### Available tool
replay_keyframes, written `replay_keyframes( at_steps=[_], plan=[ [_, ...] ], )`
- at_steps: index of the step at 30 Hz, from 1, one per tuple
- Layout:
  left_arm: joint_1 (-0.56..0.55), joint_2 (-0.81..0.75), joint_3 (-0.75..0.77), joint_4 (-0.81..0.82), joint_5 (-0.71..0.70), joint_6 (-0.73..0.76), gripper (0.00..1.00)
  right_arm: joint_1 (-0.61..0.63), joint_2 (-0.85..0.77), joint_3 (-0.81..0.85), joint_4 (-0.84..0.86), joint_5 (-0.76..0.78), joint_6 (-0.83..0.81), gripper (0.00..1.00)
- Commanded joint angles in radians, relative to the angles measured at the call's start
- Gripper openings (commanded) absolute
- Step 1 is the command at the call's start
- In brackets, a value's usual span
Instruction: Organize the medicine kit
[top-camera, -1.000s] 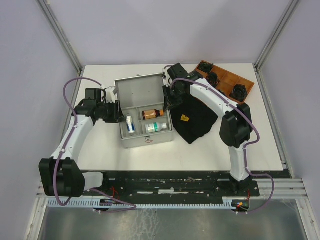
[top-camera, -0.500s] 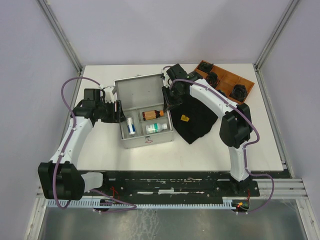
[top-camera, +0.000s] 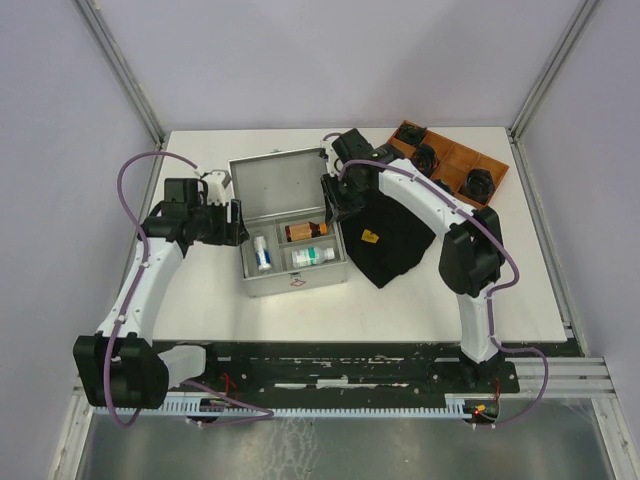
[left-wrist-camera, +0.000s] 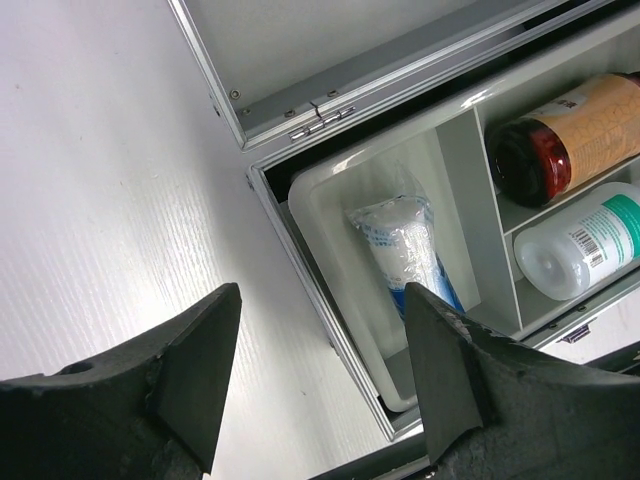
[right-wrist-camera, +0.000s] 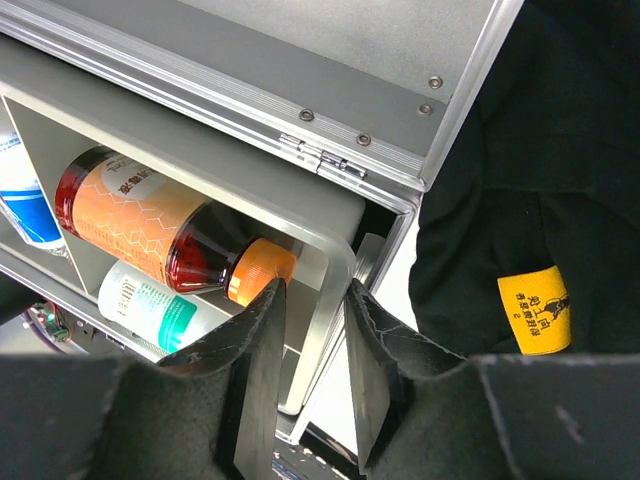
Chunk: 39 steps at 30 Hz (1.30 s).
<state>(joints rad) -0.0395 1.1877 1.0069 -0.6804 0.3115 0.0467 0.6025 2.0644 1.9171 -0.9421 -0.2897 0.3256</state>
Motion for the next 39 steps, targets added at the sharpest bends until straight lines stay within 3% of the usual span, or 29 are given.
replay_keyframes(
  at_steps=[1, 17, 26, 34, 39],
  plan=[
    [0.000, -0.033, 0.030, 0.047, -0.018, 0.045, 0.73, 0.005, -0.072, 0.025, 0.024, 0.038, -0.036, 0.39],
    [0.000, -0.061, 0.016, 0.149, -0.078, 0.066, 0.80, 0.005, -0.157, 0.039, 0.061, 0.112, -0.116, 0.43],
    [0.000, -0.025, -0.014, 0.220, -0.084, 0.053, 0.79, 0.006, -0.142, -0.012, 0.096, 0.077, -0.134, 0.44],
    [0.000, -0.019, -0.060, 0.310, -0.054, 0.055, 0.82, 0.004, -0.192, -0.147, 0.187, 0.056, -0.152, 0.44],
    [0.008, -0.020, -0.067, 0.341, -0.079, 0.068, 0.90, -0.011, -0.273, -0.281, 0.299, 0.058, -0.155, 0.46]
  ],
)
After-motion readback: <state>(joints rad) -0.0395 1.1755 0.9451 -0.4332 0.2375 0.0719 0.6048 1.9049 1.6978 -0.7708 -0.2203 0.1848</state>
